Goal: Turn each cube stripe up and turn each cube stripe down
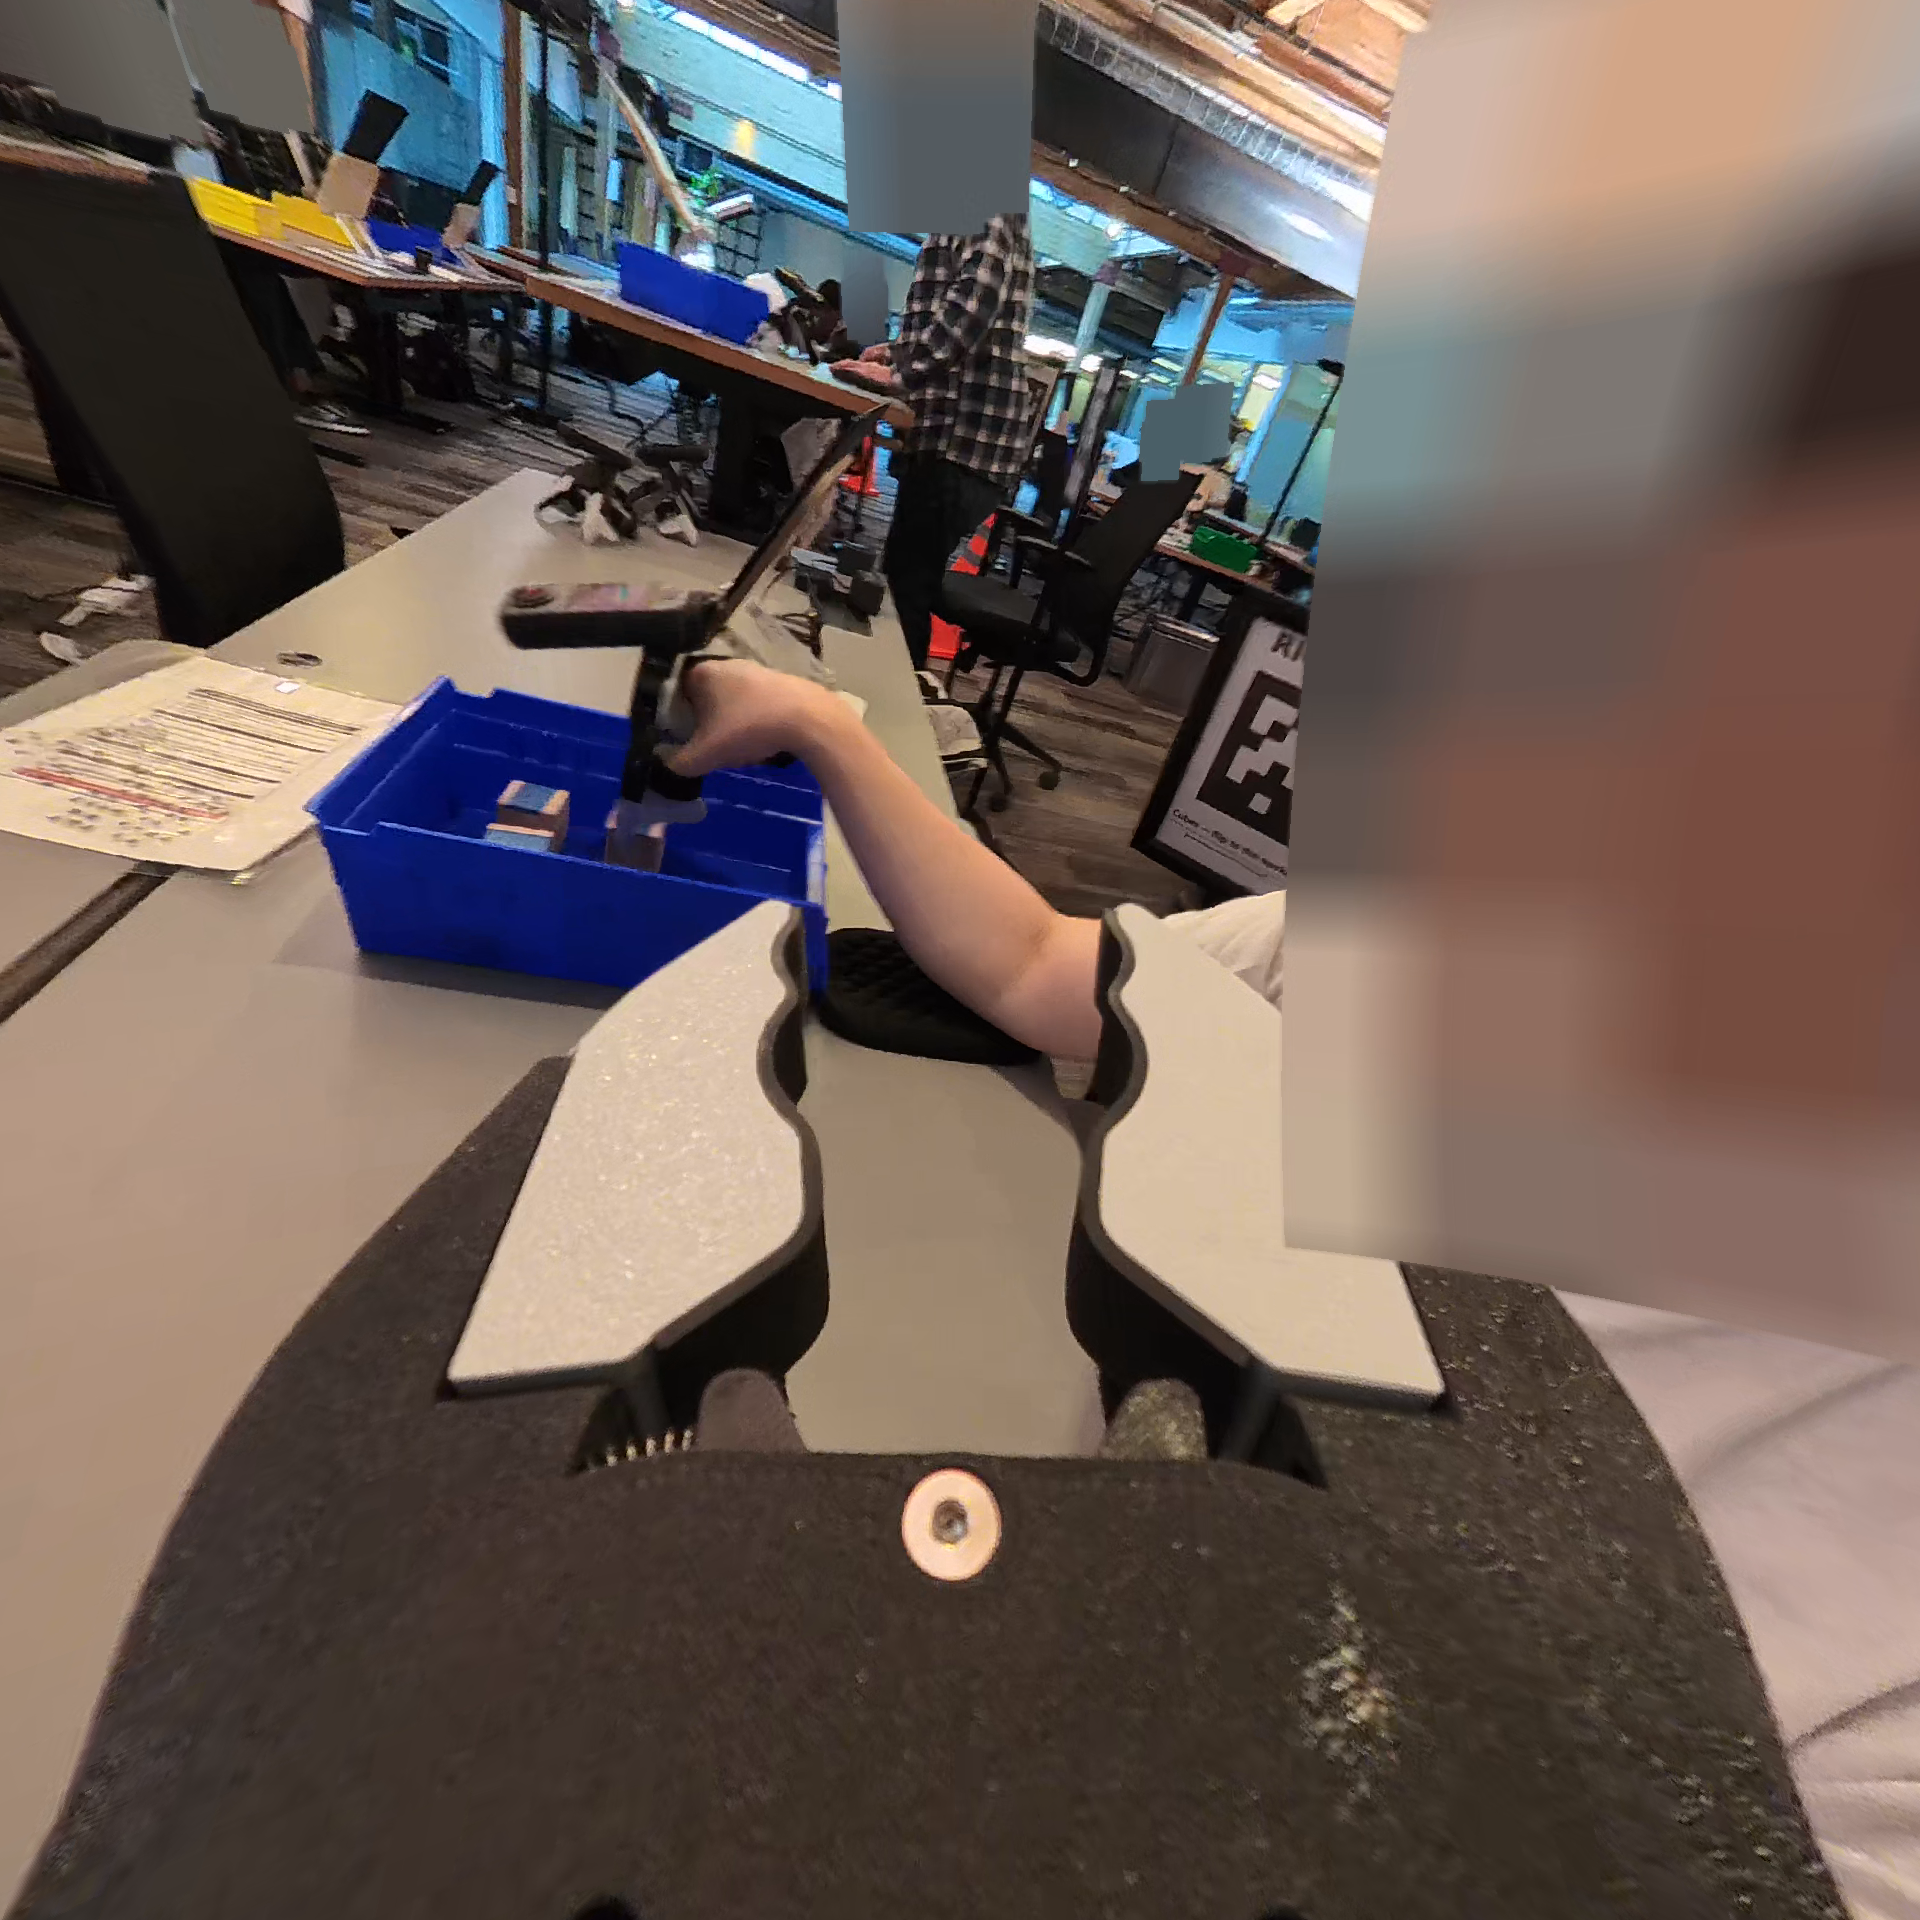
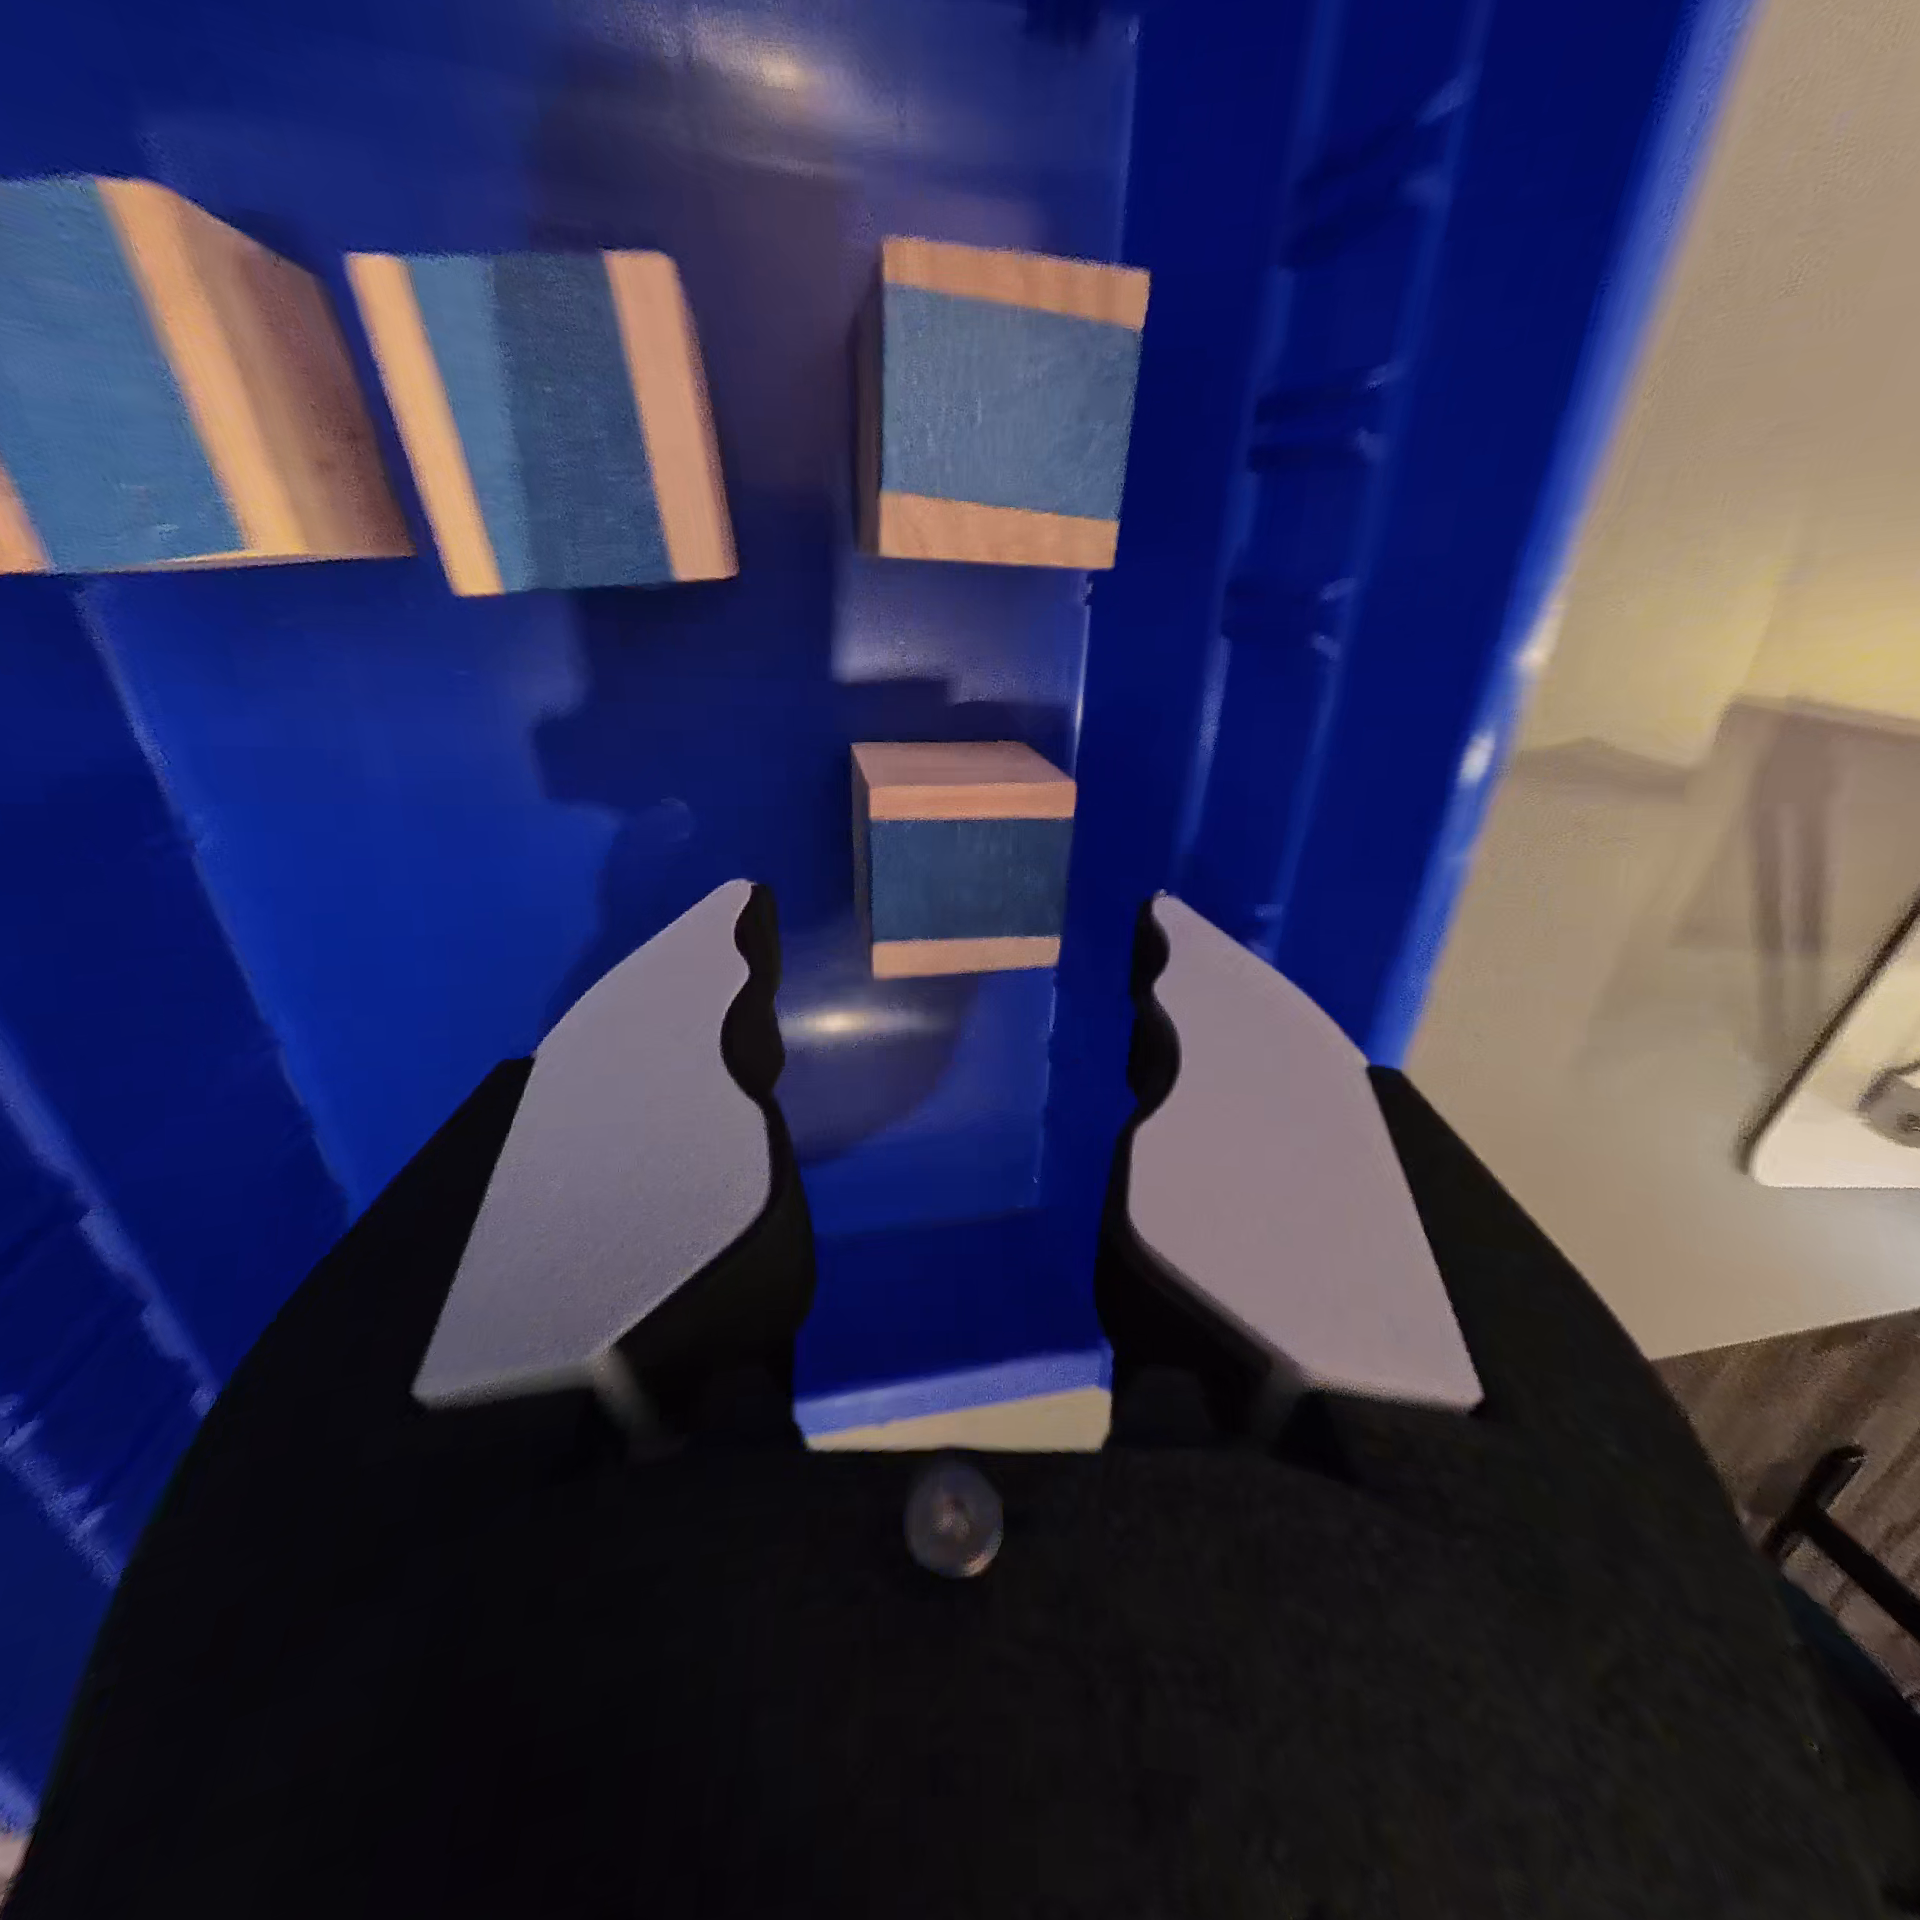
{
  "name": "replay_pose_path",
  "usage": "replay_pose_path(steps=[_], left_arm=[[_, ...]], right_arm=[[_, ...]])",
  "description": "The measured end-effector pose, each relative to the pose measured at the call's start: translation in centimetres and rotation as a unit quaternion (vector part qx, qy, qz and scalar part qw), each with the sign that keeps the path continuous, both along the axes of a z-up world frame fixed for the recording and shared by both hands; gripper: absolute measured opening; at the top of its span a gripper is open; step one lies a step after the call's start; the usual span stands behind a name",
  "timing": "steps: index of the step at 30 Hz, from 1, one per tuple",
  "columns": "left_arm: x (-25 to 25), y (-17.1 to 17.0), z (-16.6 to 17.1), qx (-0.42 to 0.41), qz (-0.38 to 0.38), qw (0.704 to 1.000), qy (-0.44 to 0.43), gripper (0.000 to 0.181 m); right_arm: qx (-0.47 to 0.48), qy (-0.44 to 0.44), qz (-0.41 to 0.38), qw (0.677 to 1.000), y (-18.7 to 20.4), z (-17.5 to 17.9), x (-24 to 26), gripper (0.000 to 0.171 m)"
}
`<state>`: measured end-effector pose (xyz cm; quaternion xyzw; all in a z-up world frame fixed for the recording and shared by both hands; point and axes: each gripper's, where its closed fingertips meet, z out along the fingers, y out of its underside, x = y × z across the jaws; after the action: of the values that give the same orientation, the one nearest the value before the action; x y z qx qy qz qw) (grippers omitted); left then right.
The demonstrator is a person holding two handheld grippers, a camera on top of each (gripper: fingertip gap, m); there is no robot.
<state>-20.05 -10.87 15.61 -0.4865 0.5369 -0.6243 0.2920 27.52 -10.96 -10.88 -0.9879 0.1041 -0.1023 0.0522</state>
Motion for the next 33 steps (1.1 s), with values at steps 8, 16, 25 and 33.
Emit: replay_pose_path(steps=[8, 16, 25, 33], left_arm=[[-13.7, 13.9, -7.3, 0.137, 0.45, 0.834, 0.288, 0.039], [-16.5, 21.3, -17.7, -0.064, 0.455, 0.785, 0.415, 0.035], [-18.8, 26.0, -24.5, -0.027, 0.537, 0.64, 0.549, 0.05], [-19.3, 26.9, -25.9, -0.035, 0.549, 0.621, 0.558, 0.05]], right_arm=[[0.255, -0.07, 0.134, 0.955, 2.5, 13.4, -6.5, 0.062], [0.279, -0.063, 0.188, 0.94, 2.4, 14.7, -9.3, 0.061], [0.245, -0.076, 0.198, 0.946, 2.7, 13.7, -9.1, 0.061], [0.216, -0.084, 0.221, 0.947, 2.7, 12.8, -9.8, 0.061]])
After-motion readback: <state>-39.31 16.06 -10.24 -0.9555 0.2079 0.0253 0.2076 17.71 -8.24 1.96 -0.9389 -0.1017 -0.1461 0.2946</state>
